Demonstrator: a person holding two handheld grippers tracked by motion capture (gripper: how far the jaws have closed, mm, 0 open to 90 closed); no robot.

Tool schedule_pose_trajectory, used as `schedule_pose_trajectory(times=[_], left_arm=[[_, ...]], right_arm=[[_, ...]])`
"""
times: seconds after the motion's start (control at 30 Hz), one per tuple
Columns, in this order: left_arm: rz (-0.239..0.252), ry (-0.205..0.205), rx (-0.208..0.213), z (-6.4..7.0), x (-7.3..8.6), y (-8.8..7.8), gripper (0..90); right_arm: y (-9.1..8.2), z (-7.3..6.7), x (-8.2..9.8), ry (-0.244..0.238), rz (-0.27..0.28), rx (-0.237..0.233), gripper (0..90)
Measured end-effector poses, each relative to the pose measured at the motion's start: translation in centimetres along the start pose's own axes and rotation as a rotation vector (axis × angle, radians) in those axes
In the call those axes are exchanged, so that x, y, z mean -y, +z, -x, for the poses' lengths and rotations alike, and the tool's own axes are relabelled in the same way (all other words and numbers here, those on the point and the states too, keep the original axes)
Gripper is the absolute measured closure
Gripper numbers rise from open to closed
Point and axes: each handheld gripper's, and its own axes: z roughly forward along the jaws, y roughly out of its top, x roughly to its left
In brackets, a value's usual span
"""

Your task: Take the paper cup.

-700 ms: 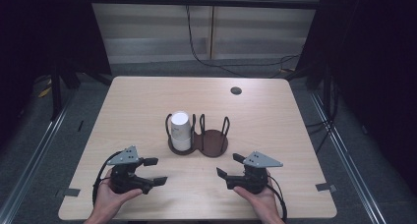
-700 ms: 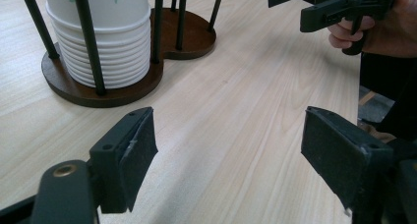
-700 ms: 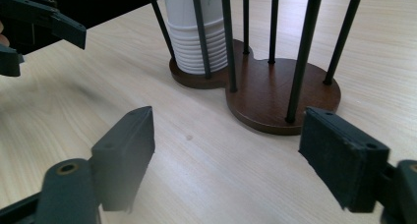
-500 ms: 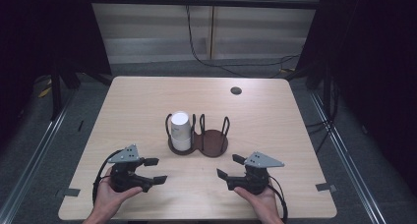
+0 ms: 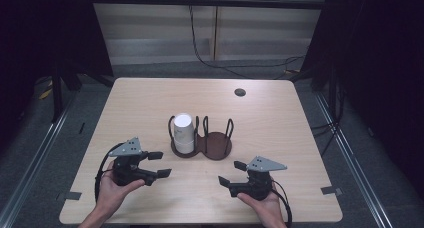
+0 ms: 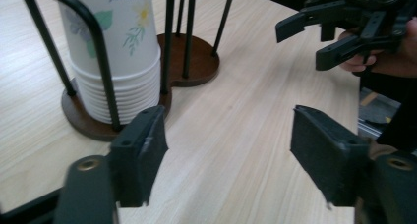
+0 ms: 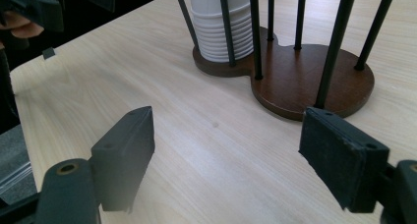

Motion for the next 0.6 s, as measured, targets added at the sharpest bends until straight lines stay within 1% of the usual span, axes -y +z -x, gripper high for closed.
schedule_pose_trajectory(times=[0.07,0.13,0.17,0.2,0.33,0.37,0.43,0.47,0.53,0.57,0.6], left_arm=[[-0.014,0.007,-0.009,0.1,-0.4,0.0,41.6],[-0.017,0.003,-0.004,0.1,-0.7,-0.1,40.1],[-0.016,0.007,-0.008,0.1,-0.9,-0.2,40.1],[-0.01,0.008,-0.008,0.1,-0.9,-0.2,42.3],[-0.002,-0.003,-0.017,-0.4,-1.6,-0.5,42.2],[0.012,-0.018,-0.012,-0.6,-2.0,-0.6,42.2],[0.013,-0.021,-0.005,-0.7,-2.3,-0.7,43.9],[0.013,-0.015,-0.001,-0.8,-2.5,-0.7,43.9],[0.008,0.009,-0.026,-0.8,-3.0,-0.6,46.3],[0.011,0.008,-0.009,-0.9,-3.5,-0.7,46.3],[0.015,0.022,-0.017,-0.8,-3.8,-0.7,46.7]], right_arm=[[-0.1,0.0,-0.1,-0.003,0.009,-0.006,20.6],[-0.2,0.0,-0.2,-0.007,0.01,0.001,20.6],[-0.3,0.0,-0.2,-0.007,0.012,0.0,20.6],[-0.3,0.1,-0.2,-0.007,0.01,-0.001,20.6],[-0.5,0.2,-0.3,-0.008,0.008,0.006,20.5],[-0.7,0.3,-0.3,-0.011,0.011,0.015,20.6],[-0.9,0.3,-0.3,-0.011,0.011,0.017,20.4],[-0.9,0.3,-0.3,-0.011,0.011,0.017,20.4],[-1.2,0.4,-0.4,-0.012,0.017,0.02,20.2],[-1.2,0.4,-0.5,-0.013,0.019,0.018,20.1],[-1.3,0.4,-0.6,-0.012,0.018,0.021,20.1]])
